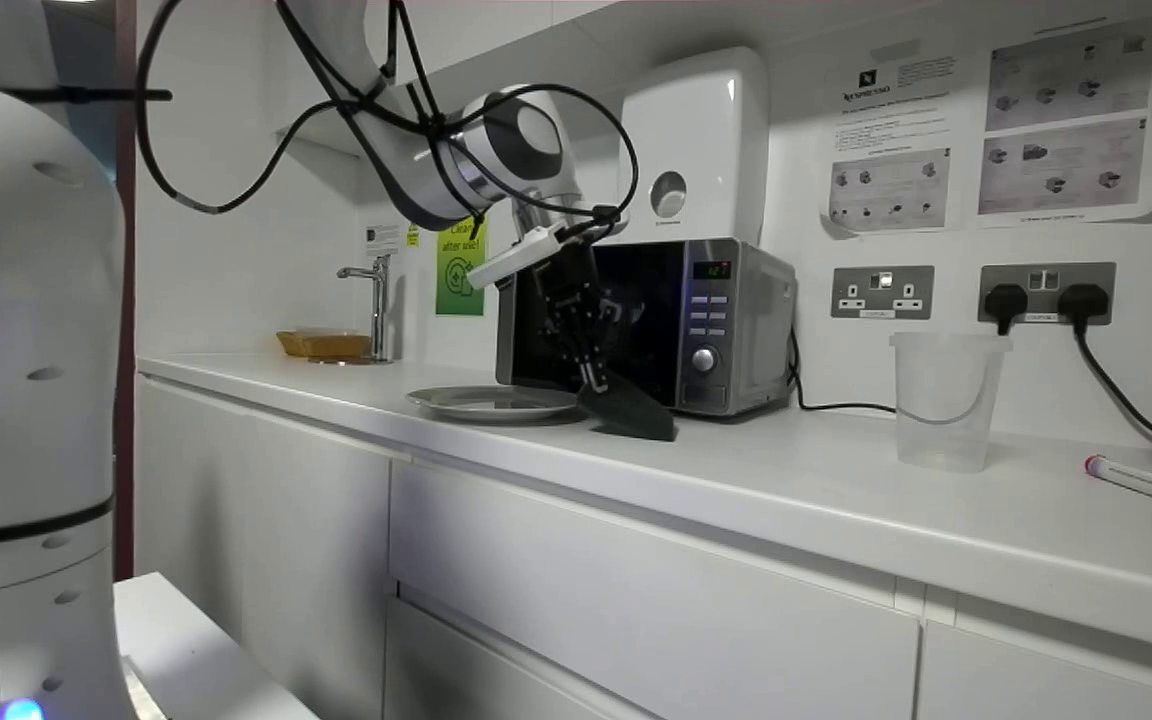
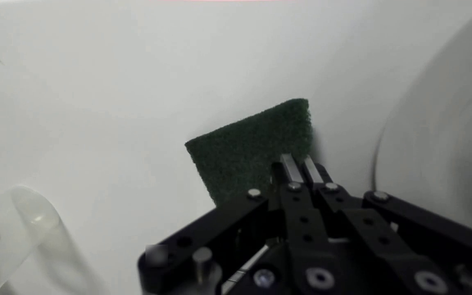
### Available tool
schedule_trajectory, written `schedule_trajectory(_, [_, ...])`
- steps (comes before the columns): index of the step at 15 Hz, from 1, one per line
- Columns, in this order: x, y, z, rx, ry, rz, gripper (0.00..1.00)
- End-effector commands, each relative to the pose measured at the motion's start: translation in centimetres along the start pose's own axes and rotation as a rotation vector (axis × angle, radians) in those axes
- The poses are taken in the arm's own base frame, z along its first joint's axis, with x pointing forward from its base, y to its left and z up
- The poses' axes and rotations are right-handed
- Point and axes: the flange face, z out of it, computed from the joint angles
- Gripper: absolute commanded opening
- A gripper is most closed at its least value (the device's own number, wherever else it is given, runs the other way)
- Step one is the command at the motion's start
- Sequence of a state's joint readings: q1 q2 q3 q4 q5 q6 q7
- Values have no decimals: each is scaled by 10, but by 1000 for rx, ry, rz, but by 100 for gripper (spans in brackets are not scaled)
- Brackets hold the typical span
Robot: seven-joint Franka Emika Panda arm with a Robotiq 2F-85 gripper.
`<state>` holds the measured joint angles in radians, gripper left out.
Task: Pick up the towel from the table, wipe the plate with it and put the towel back on the table.
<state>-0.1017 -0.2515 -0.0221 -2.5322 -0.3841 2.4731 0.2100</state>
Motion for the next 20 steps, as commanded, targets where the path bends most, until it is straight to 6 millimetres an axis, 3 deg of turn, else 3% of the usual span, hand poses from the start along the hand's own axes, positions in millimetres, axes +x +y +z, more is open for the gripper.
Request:
schedule_trajectory(1, [5, -16, -22, 60, -6, -15, 1])
schedule_trajectory(9, [-3, -48, -42, 177, -60, -54, 1])
schedule_trajectory(20, [-25, -89, -37, 303, -215, -72, 1])
